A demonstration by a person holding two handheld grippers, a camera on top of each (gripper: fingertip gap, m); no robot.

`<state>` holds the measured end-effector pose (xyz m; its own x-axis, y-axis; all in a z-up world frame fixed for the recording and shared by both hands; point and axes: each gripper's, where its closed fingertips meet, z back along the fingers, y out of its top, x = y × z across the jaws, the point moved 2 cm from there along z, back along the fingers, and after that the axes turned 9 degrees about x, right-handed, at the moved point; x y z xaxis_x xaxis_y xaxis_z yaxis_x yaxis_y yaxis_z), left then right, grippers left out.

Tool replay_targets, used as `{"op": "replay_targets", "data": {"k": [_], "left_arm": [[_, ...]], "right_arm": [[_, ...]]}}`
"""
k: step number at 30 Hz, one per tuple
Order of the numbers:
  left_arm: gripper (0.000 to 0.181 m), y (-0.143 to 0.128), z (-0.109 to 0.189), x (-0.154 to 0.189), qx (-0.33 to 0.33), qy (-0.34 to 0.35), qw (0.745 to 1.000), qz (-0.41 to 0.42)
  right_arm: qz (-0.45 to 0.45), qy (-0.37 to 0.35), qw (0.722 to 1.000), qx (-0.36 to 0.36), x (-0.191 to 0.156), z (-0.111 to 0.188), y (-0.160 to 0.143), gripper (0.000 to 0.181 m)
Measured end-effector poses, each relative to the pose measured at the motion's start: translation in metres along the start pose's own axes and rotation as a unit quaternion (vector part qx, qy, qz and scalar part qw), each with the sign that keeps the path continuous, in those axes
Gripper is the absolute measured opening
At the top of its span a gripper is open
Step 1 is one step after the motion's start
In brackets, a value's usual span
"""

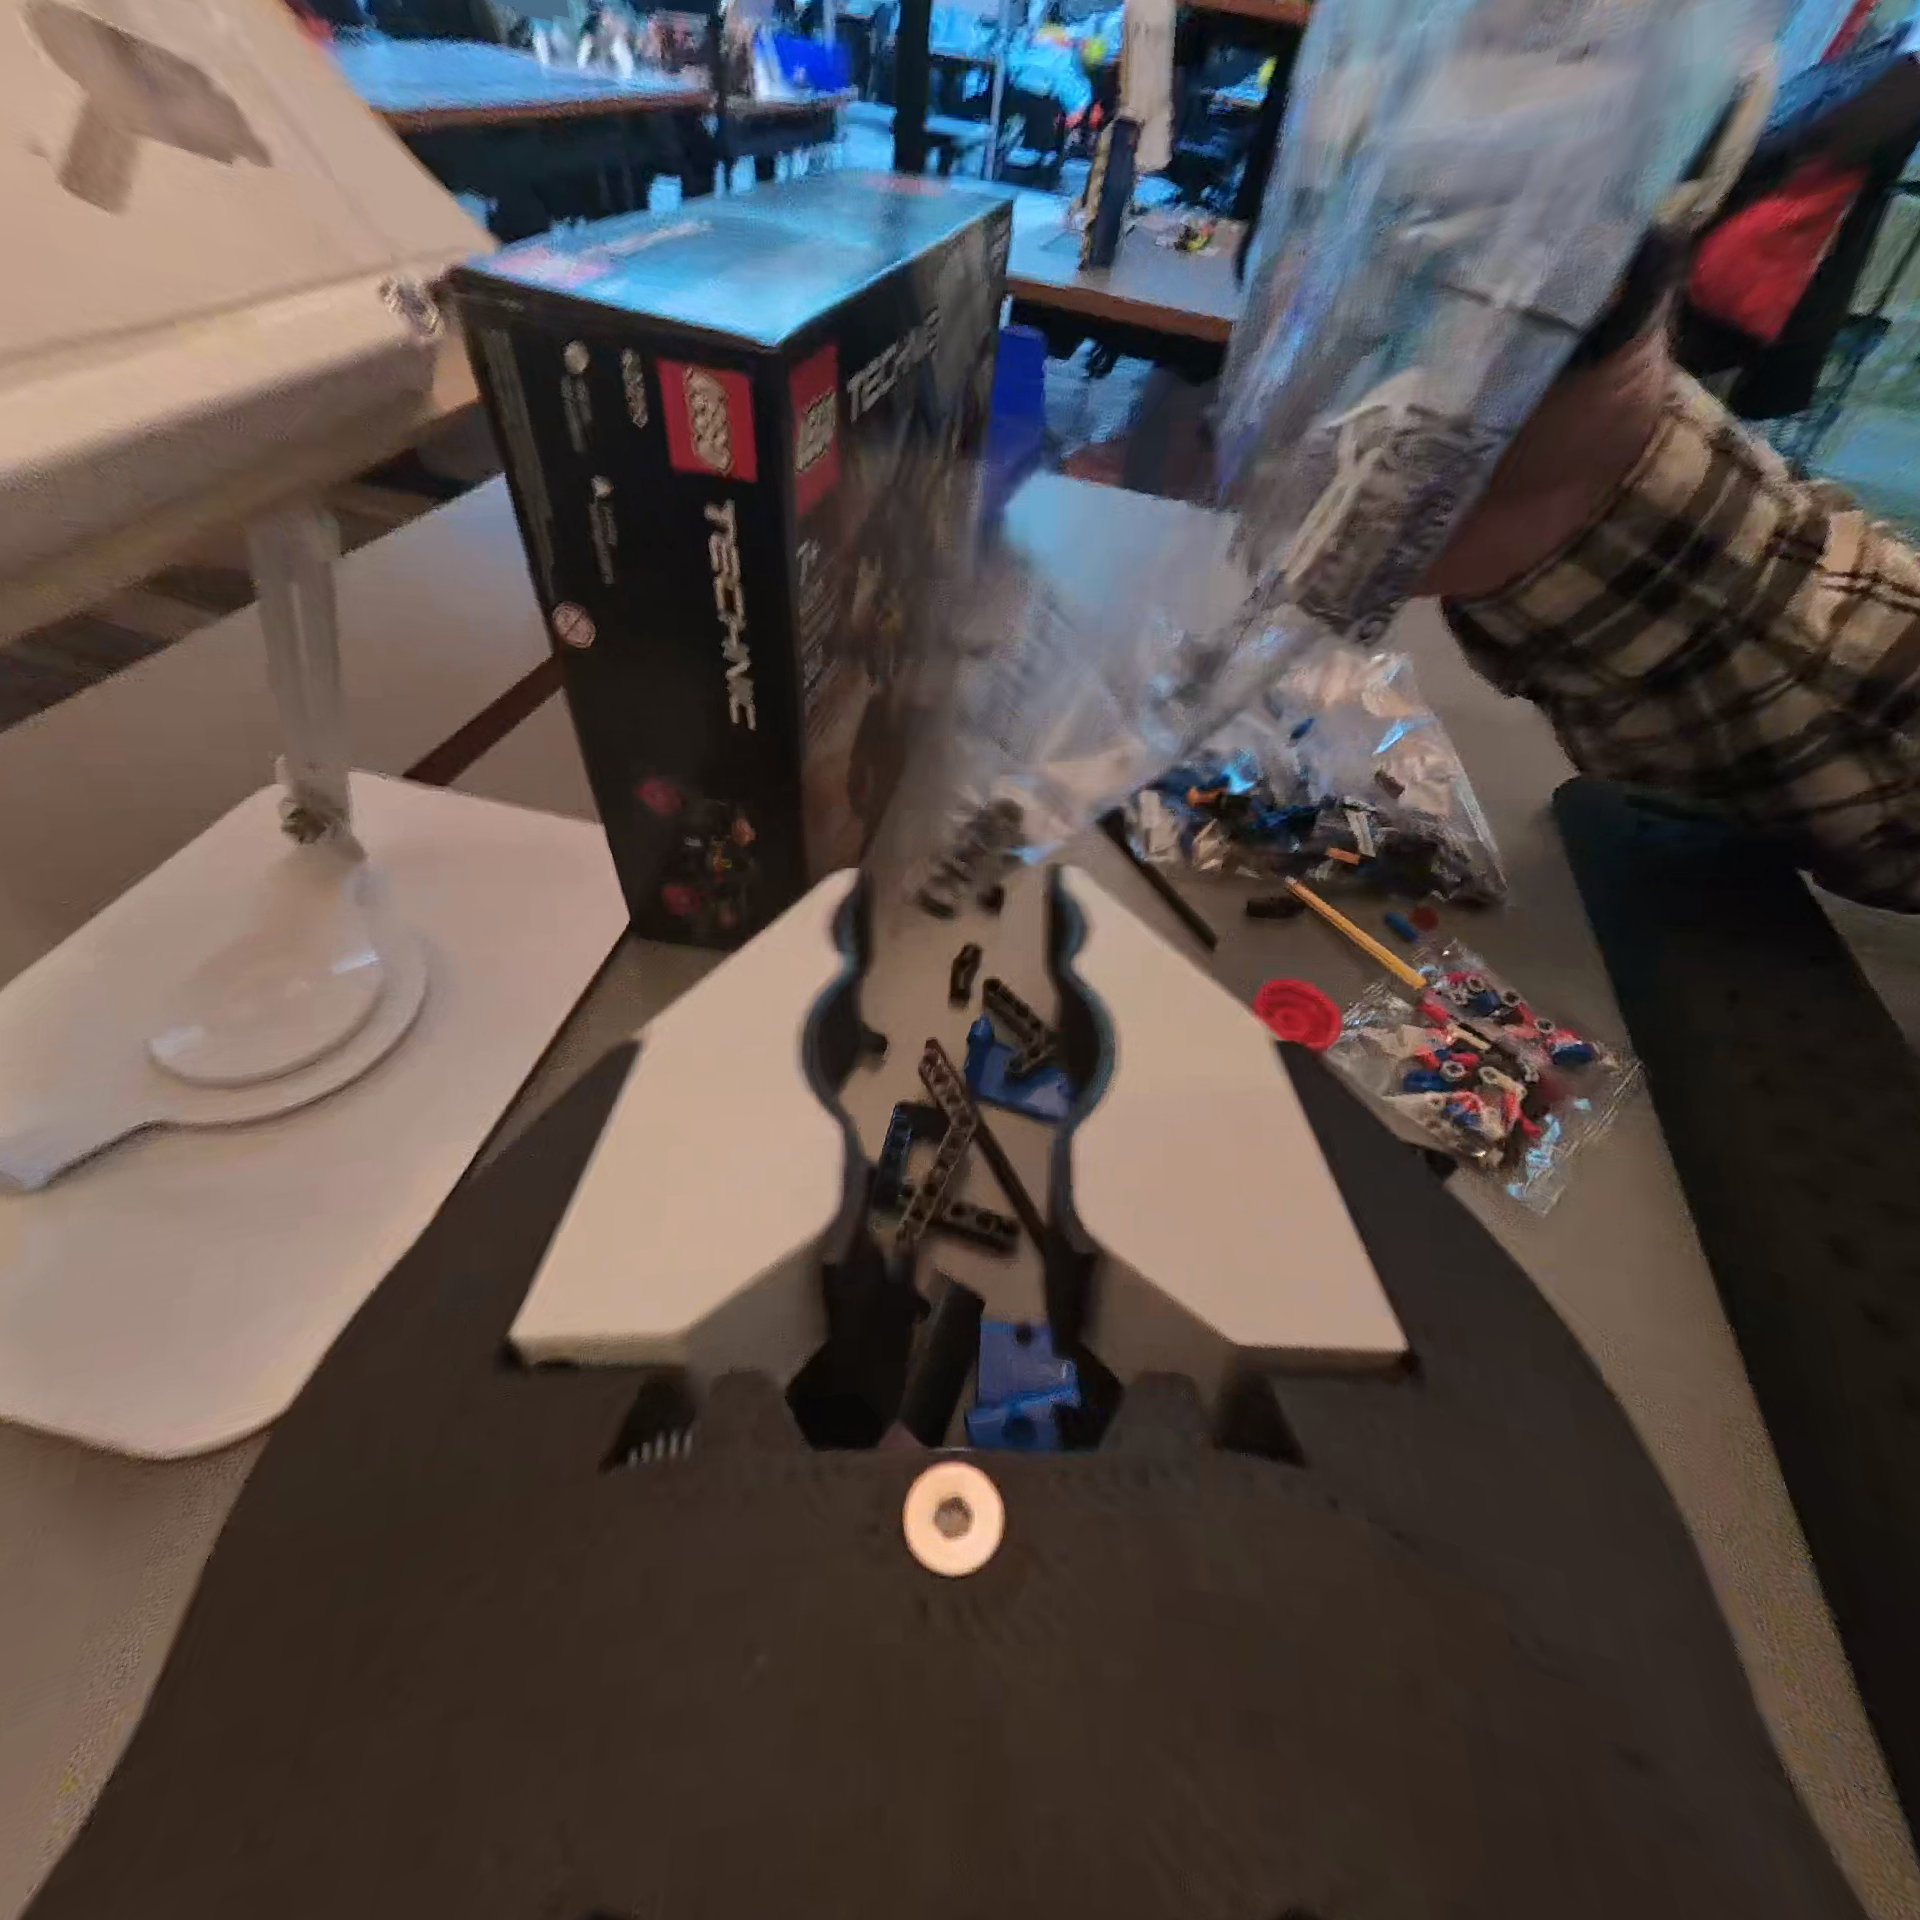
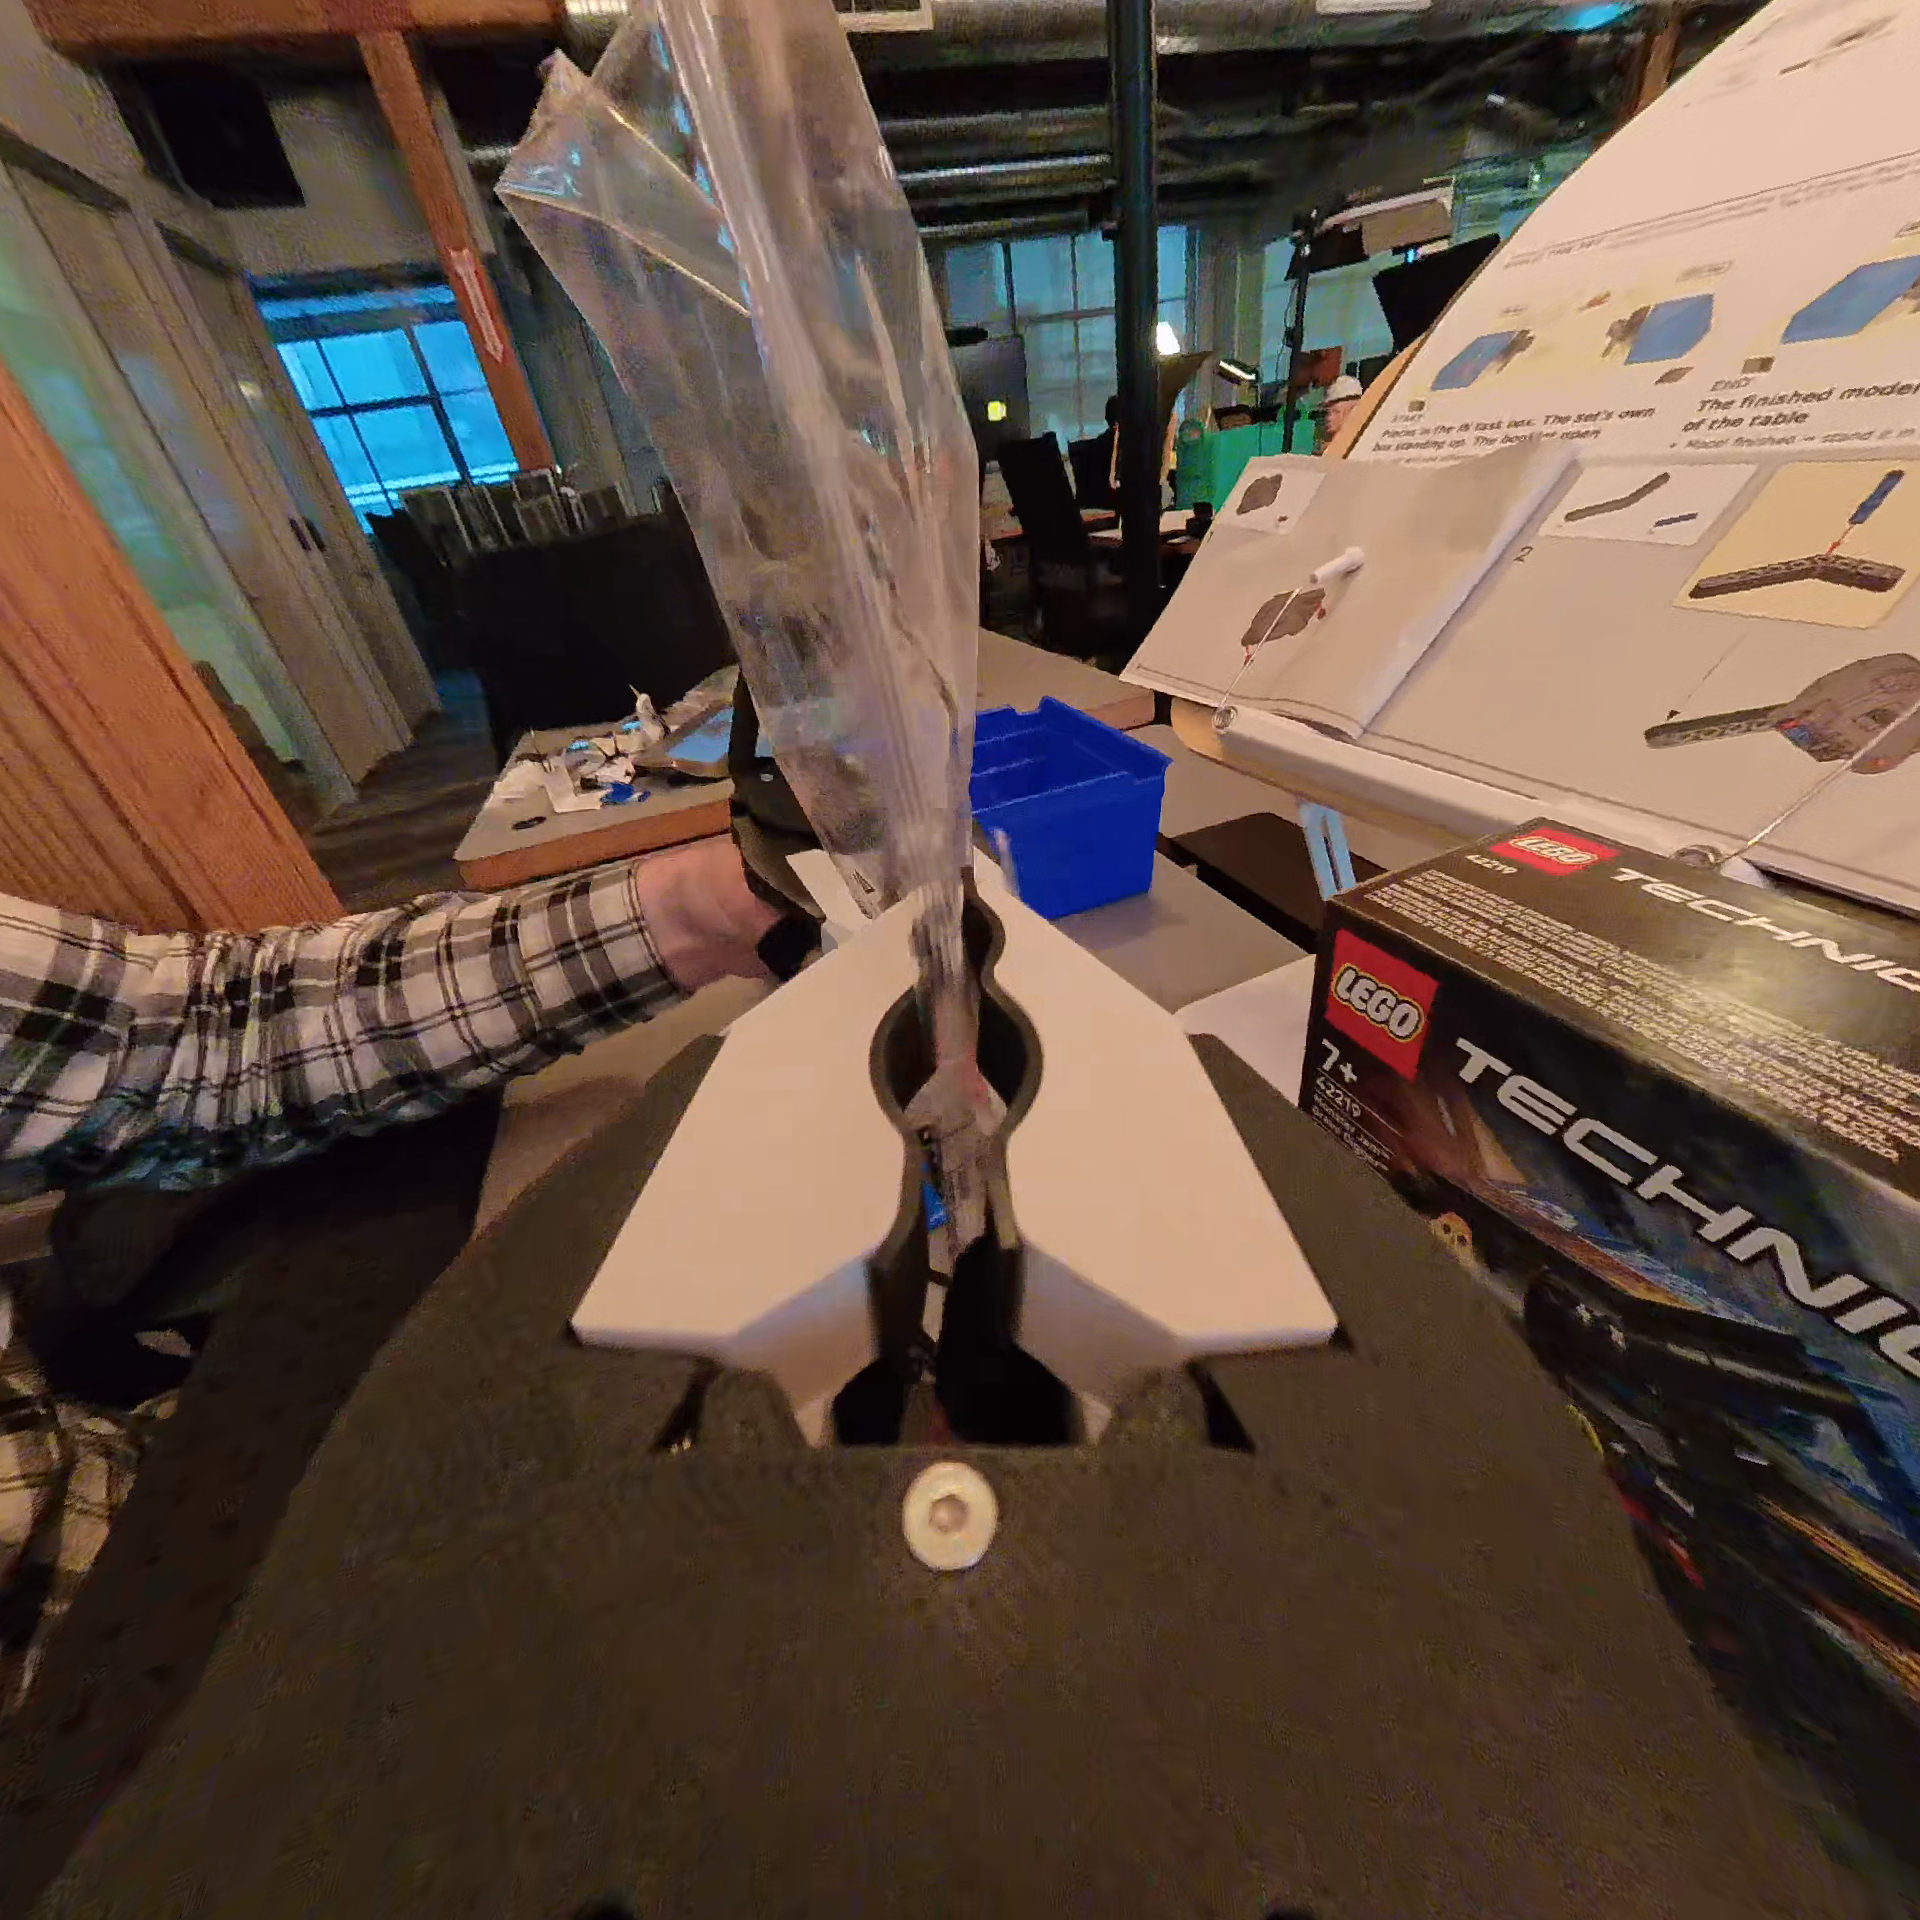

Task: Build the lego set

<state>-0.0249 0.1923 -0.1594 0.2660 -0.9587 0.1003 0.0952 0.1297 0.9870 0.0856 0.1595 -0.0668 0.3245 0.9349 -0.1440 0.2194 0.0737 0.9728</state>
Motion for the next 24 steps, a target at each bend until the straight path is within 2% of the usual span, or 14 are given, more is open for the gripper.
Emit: {"op": "replay_targets", "data": {"k": [1,3,9,13,20,24], "left_arm": [[0.017,0.005,-0.001,0.004,0.017,-0.015,1.0,-0.002],[0.006,0.01,-0.001,0.004,0.018,-0.02,1.0,-0.007],[0.003,0.008,0.004,0.003,-0.077,-0.016,0.992,-0.094],[0.004,0.008,0.005,0.002,-0.128,-0.013,0.977,-0.169],[0.0,0.011,0.004,0.002,-0.153,-0.012,0.963,-0.221],[0.0,0.025,0.004,0.008,-0.129,-0.002,0.96,-0.249]], "right_arm": [[-0.007,0.001,1.0,0.003,0.002,0.001,-0.001,0.0],[-0.016,-0.004,1.0,0.007,0.008,0.005,-0.007,0.0],[-0.05,-0.032,0.998,0.006,0.029,0.011,-0.032,0.0],[-0.063,-0.012,0.998,0.021,0.029,0.011,-0.039,0.0],[-0.059,-0.029,0.998,-0.008,0.039,0.008,-0.052,0.0],[-0.058,-0.025,0.998,0.001,0.037,0.008,-0.05,0.0]]}}
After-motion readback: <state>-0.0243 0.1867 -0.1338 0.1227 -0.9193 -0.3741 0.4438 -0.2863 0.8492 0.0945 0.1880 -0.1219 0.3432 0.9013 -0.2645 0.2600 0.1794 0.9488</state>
